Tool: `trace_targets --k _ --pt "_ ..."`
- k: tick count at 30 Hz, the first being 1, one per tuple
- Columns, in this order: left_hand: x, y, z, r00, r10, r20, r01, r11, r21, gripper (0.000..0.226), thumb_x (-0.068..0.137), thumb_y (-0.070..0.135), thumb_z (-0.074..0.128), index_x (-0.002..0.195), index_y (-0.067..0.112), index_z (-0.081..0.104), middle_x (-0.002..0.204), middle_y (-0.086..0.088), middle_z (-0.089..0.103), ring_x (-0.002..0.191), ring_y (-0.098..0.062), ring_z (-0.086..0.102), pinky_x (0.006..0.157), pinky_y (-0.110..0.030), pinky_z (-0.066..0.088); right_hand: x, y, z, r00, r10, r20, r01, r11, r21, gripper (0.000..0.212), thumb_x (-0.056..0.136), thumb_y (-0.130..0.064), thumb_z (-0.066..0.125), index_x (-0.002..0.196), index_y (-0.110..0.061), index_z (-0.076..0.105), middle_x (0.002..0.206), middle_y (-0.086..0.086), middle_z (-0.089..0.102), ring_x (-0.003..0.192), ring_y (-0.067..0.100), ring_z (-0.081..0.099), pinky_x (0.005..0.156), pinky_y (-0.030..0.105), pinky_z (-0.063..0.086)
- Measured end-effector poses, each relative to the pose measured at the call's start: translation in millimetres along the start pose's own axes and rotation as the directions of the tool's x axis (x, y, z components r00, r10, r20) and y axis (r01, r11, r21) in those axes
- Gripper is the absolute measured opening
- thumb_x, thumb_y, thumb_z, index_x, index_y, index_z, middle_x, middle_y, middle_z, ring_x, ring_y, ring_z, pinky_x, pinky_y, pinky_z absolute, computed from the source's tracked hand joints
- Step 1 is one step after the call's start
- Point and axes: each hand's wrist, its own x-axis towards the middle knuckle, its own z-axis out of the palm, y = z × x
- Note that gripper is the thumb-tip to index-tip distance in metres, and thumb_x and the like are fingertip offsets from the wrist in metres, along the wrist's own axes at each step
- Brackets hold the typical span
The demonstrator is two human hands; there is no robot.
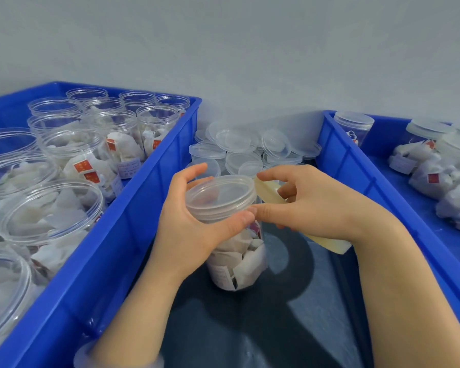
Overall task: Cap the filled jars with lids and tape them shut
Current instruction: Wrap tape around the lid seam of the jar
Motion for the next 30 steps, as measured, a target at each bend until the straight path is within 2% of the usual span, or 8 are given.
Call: trace_targets --k 4,8,11,14,18,22,27,30 --pt "2.0 -1.3 -2.7 1.0 0.0 0.01 0.001 0.998 -0.06 0.079 0.043 0.039 0.085 0.112 0.044 0.048 0.113 0.015 0.062 0.099 0.009 0.059 0.076 -0.012 0.051 0.7 0.2 0.5 0.999 0.003 0.038 -0.003 1.0 -0.005 0.071 0.072 -0.047 0.066 0.138 -0.041 0.041 0.116 -0.013 0.053 0.079 -0.002 0.054 0.092 0.034 0.049" --pt "2.7 -1.8 -3.0 1.0 0.013 -0.011 -0.014 0.994 -0.108 0.077 0.04 0.048 0.078 0.112 0.042 0.05 0.109 0.016 0.064 0.099 0.006 0.061 0.073 -0.009 0.049 0.6 -0.9 0.5 1.0 0.003 0.015 -0.004 1.0 0.029 0.071 0.068 -0.041 0.061 0.137 -0.044 0.043 0.096 -0.02 0.051 0.079 -0.002 0.055 0.093 0.034 0.049" --pt "3.3 -2.3 -3.3 0.999 0.042 -0.034 -0.045 0.993 -0.112 0.072 0.041 0.047 0.078 0.108 0.041 0.052 0.107 0.02 0.065 0.1 0.002 0.063 0.074 -0.014 0.051 0.2 -0.8 1.4 1.0 -0.025 -0.017 0.026 0.999 0.044 0.067 0.071 -0.039 0.062 0.136 -0.044 0.044 0.109 -0.01 0.058 0.085 0.001 0.057 0.094 0.036 0.05" --pt "3.6 -2.6 -4.9 0.998 0.053 -0.043 -0.058 0.992 -0.111 0.069 0.041 0.046 0.078 0.106 0.038 0.053 0.113 0.009 0.065 0.102 -0.004 0.064 0.078 -0.021 0.053 -0.4 -1.6 2.1 0.999 -0.05 -0.016 0.05 0.998 0.045 0.068 0.073 -0.04 0.062 0.138 -0.042 0.042 0.112 -0.01 0.061 0.086 0.002 0.057 0.092 0.034 0.05" --pt "1.7 0.2 -4.5 0.996 0.067 -0.057 -0.07 0.995 -0.065 0.069 0.041 0.05 0.08 0.104 0.036 0.054 0.109 0.012 0.064 0.099 0.0 0.063 0.077 -0.015 0.05 -1.6 -3.8 4.4 0.997 -0.071 -0.017 0.072 0.997 0.031 0.072 0.07 -0.052 0.06 0.139 -0.041 0.041 0.091 -0.017 0.065 0.081 -0.001 0.06 0.079 0.023 0.048" --pt "1.4 2.3 -3.3 0.991 0.091 -0.103 -0.087 0.995 0.043 0.067 0.041 0.049 0.084 0.099 0.039 0.053 0.098 0.035 0.059 0.094 0.015 0.056 0.072 -0.003 0.043 -0.4 -3.7 5.9 0.998 -0.055 -0.009 0.056 0.998 0.032 0.072 0.072 -0.049 0.06 0.141 -0.041 0.04 0.083 -0.018 0.052 0.09 0.003 0.057 0.077 0.024 0.043" --pt "0.9 6.3 -4.5 0.978 0.178 -0.107 -0.167 0.981 0.103 0.063 0.048 0.048 0.082 0.102 0.041 0.05 0.101 0.042 0.055 0.098 0.016 0.054 0.075 -0.001 0.04 0.3 -8.5 10.6 0.998 -0.058 -0.039 0.058 0.998 -0.001 0.069 0.075 -0.043 0.056 0.142 -0.039 0.039 0.069 -0.021 0.046 0.067 -0.003 0.051 0.059 0.016 0.04" --pt "0.5 6.6 -5.4 0.971 0.213 -0.107 -0.204 0.975 0.088 0.063 0.051 0.053 0.075 0.107 0.04 0.049 0.108 0.037 0.056 0.107 0.011 0.054 0.083 -0.006 0.043 -0.2 -10.4 12.3 0.991 -0.103 -0.084 0.101 0.995 -0.029 0.062 0.073 -0.041 0.05 0.133 -0.026 0.048 0.05 -0.024 0.047 0.052 -0.002 0.045 0.046 0.01 0.036"
